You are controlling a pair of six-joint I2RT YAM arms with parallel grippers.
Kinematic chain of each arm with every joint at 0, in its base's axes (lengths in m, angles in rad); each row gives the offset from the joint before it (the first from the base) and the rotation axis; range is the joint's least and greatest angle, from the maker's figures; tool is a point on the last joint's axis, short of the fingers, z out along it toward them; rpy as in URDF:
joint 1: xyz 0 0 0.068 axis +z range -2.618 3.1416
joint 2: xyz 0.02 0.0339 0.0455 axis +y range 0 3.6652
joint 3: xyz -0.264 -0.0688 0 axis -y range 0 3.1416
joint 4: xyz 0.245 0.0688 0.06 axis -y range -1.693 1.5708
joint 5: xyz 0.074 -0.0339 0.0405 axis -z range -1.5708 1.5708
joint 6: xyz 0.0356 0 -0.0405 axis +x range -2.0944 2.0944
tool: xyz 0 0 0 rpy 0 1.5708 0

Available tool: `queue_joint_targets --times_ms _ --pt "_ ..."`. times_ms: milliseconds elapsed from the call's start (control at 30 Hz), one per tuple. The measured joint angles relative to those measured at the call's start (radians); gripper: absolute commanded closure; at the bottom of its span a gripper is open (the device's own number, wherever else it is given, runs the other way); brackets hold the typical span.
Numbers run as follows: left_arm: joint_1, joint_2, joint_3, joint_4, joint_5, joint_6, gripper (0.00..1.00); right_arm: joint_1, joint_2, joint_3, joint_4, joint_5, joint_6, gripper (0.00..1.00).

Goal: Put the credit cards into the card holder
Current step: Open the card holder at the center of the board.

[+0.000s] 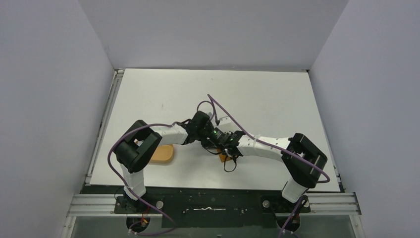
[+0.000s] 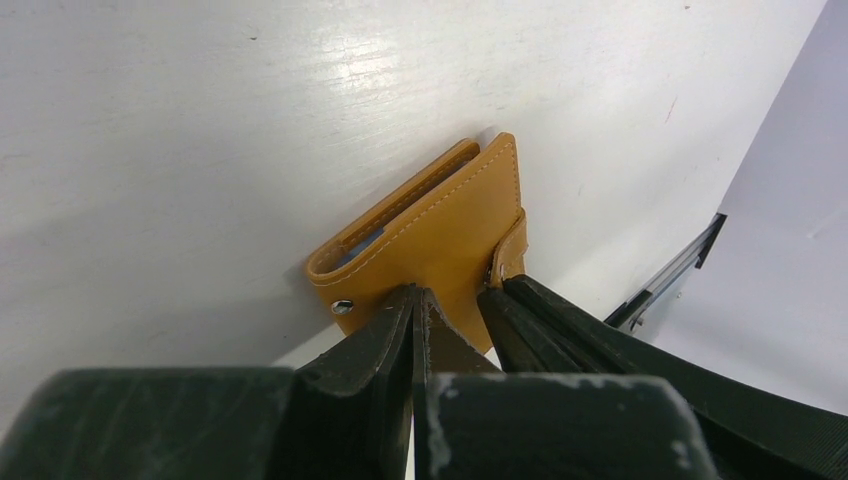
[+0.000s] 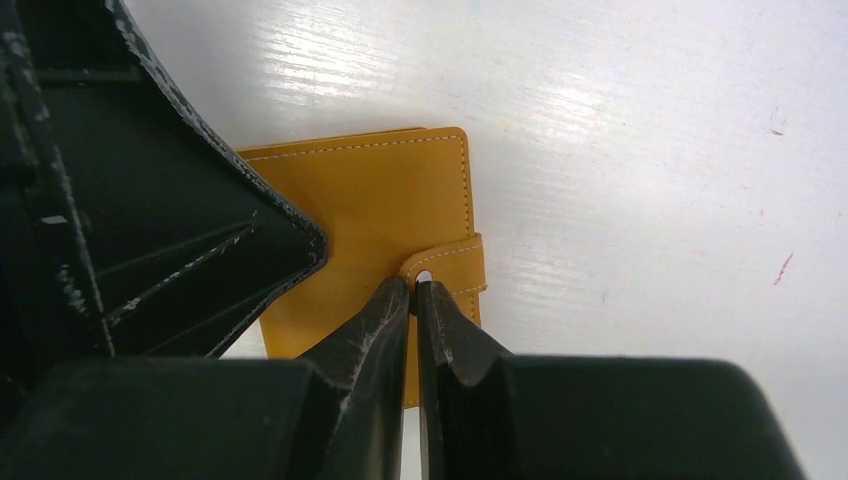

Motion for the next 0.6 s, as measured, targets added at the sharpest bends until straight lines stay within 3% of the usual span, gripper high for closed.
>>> queue_joint_targets --times_ms 533,600 --pt "0.000 0.006 0.016 -0.016 0.008 0.015 0.99 -0.071 -0.134 -0.043 -0.084 0.029 0.047 1.00" --pt "0.000 0.006 0.020 -0.023 0.009 0.024 0.86 -0.103 -0.166 -0.077 -0.071 0.001 0.053 1.00"
